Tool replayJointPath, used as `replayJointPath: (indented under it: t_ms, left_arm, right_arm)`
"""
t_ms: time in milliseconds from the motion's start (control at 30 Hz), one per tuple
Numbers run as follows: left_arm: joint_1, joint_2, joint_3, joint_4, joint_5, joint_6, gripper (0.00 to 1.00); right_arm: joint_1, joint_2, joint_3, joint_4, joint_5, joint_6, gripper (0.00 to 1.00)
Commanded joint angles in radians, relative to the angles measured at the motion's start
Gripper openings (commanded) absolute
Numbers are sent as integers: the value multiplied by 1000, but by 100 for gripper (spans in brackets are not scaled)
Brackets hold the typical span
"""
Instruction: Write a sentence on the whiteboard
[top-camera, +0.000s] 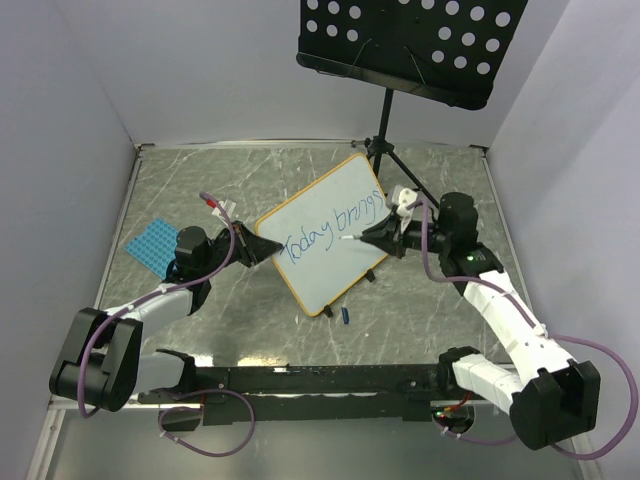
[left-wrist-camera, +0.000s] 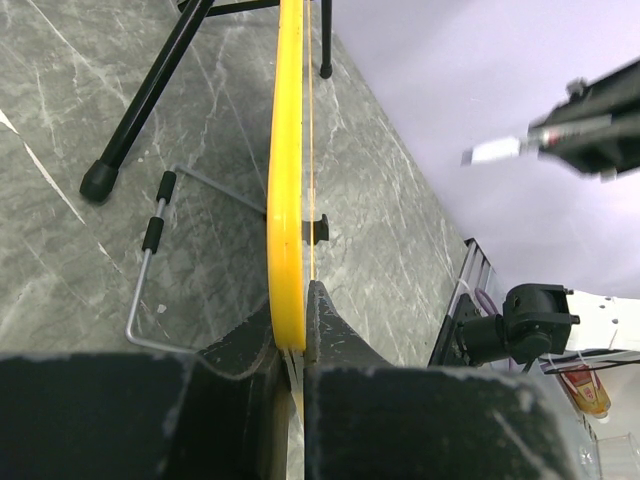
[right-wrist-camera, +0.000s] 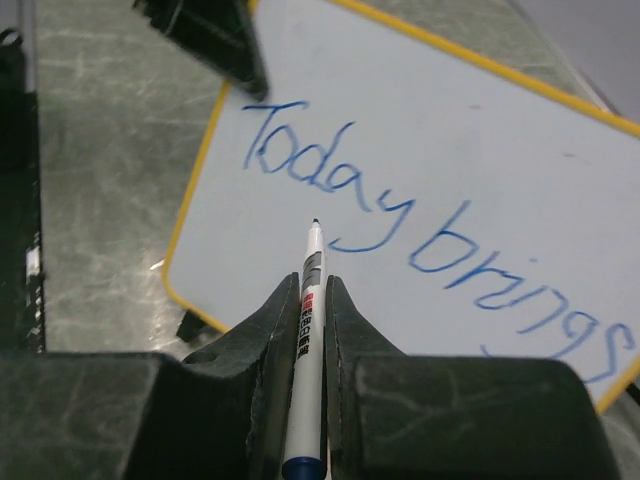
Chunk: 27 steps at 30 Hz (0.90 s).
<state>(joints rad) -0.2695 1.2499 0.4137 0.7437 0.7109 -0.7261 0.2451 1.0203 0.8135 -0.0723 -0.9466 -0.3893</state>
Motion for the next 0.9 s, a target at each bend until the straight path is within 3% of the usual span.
replayJointPath:
  t_ms: [0, 333, 567, 867]
  left_arm:
    - [-20, 13, -35, -56, 84, 80, 1]
    - [-22, 2, -38, -49, 76, 62, 1]
    - [-22, 9, -36, -49, 79, 59, 1]
    - [-23, 0, -41, -47, 70, 48, 1]
  right_arm:
    - [66, -29, -14, -60, 2, -89, 0]
    - [140, -60, -4, -115, 15, -151, 0]
    - [143, -54, 118, -167, 0, -65, 0]
    - [235, -48, 52, -170, 75, -146, 0]
